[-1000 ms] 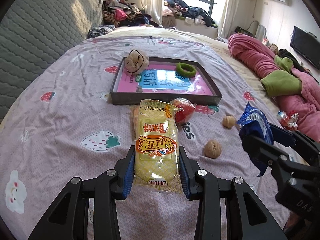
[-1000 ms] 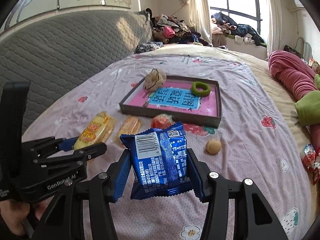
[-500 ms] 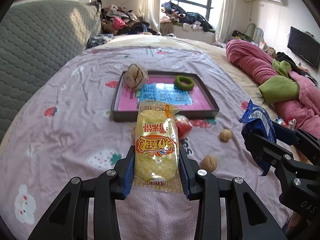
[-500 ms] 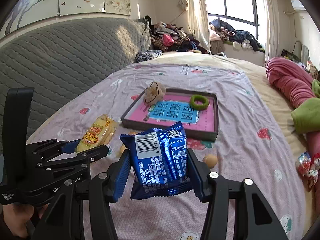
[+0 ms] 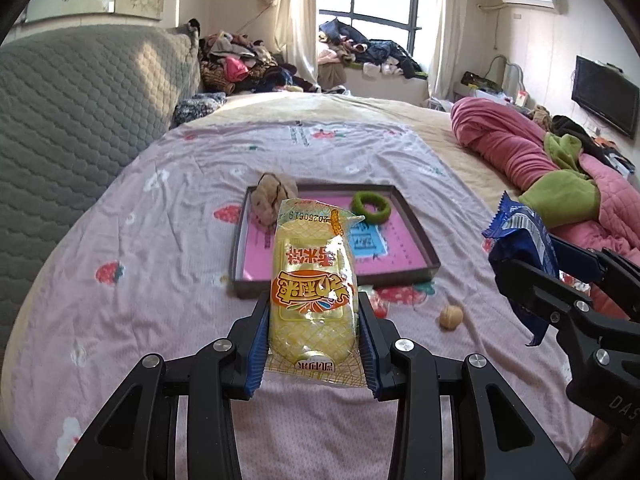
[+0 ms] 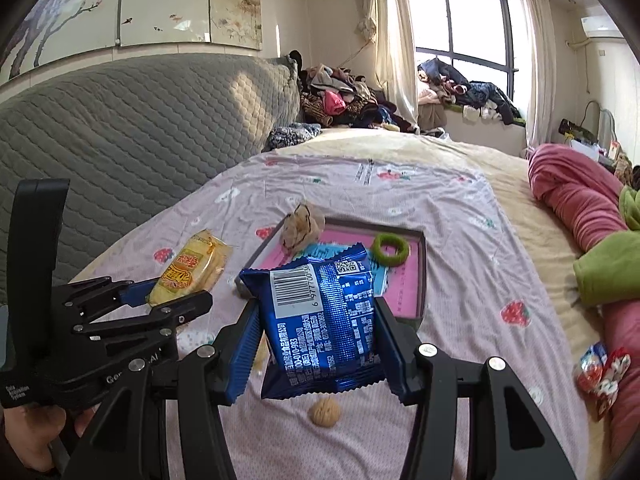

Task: Organize objects
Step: 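Carry the yellow cake packet with the left tool while the right tool carries the blue packet over the tray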

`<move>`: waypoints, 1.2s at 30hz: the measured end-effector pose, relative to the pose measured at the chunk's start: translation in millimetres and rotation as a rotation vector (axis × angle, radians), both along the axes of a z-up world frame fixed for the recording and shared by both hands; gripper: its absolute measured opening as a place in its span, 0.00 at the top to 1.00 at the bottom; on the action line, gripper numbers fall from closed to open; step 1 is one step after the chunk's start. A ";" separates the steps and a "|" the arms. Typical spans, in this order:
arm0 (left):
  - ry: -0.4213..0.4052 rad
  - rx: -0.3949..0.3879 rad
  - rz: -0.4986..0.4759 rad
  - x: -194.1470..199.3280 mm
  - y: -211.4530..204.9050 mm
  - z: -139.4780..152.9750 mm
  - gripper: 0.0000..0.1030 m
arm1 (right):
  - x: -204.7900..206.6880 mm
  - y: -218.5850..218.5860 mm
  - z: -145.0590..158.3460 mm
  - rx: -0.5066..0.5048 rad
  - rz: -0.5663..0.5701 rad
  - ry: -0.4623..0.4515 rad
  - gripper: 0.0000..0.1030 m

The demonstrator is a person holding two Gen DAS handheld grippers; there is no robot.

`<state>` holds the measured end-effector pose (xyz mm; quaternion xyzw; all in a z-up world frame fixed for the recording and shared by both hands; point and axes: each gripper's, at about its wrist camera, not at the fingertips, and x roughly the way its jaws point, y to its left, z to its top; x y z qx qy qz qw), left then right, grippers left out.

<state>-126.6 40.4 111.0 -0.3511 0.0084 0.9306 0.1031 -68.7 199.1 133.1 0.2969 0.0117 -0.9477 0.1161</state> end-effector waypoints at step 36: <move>0.066 -0.061 -0.018 -114.5 21.8 28.9 0.61 | -104.8 14.9 32.1 -0.046 -0.008 0.085 0.47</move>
